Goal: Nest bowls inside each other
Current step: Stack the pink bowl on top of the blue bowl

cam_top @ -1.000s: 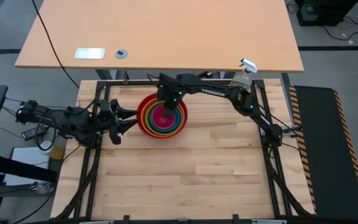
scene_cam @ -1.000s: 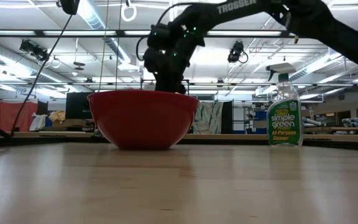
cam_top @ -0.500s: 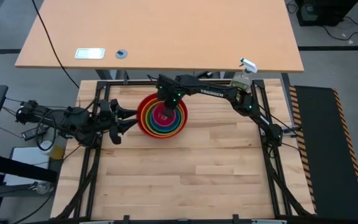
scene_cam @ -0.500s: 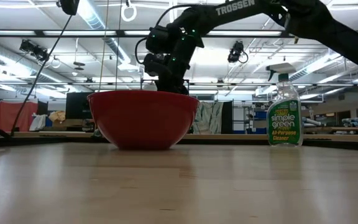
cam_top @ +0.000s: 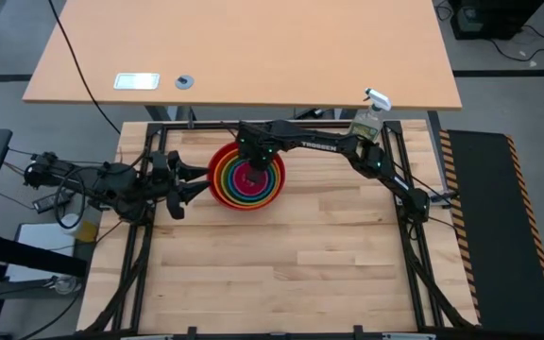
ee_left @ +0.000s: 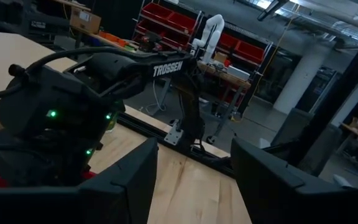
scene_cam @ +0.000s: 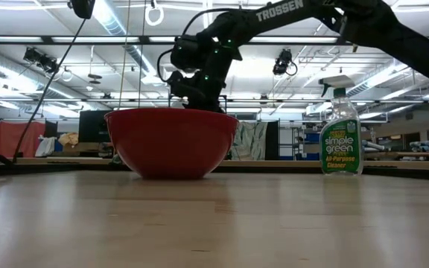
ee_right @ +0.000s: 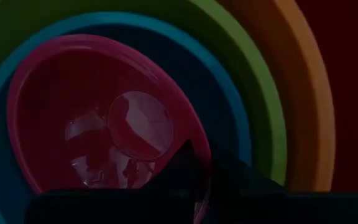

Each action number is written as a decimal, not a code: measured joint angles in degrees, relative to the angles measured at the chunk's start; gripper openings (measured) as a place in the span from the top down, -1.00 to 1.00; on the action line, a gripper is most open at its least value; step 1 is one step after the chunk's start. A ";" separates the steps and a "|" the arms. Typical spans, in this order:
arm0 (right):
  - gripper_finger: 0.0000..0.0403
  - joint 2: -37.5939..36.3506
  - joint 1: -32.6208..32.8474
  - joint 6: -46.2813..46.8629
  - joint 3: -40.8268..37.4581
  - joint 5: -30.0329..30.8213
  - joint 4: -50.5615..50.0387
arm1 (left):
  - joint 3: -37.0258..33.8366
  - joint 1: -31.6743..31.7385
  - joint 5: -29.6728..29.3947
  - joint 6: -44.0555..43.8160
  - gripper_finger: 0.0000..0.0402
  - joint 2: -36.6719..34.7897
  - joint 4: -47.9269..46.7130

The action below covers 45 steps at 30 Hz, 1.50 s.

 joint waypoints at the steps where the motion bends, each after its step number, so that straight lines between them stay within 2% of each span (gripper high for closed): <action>1: 0.83 0.00 -0.03 -0.02 -0.01 0.01 -0.04 | 0.00 0.00 0.00 -0.15 -0.03 0.00 0.00; 19: 0.83 0.00 1.12 -3.02 -0.09 1.09 -0.17 | 0.00 0.00 0.00 -0.58 -0.03 0.00 -0.15; 26: 0.81 -0.10 1.25 -1.76 -3.88 -0.02 2.34 | 0.00 -0.01 0.00 -0.97 -0.03 0.00 -0.15; 29: 0.75 -0.09 1.26 -1.66 -4.71 -1.94 1.93 | 0.00 0.00 0.00 -1.03 -0.03 0.00 -0.15; 35: 0.58 -0.09 1.33 -1.81 -4.85 -1.79 2.41 | 0.00 0.00 0.00 -1.03 -0.03 0.00 -0.17; 45: 0.19 -0.09 0.79 -2.33 -2.84 -1.87 -0.50 | 0.00 0.02 0.00 0.09 -0.03 -0.11 -0.79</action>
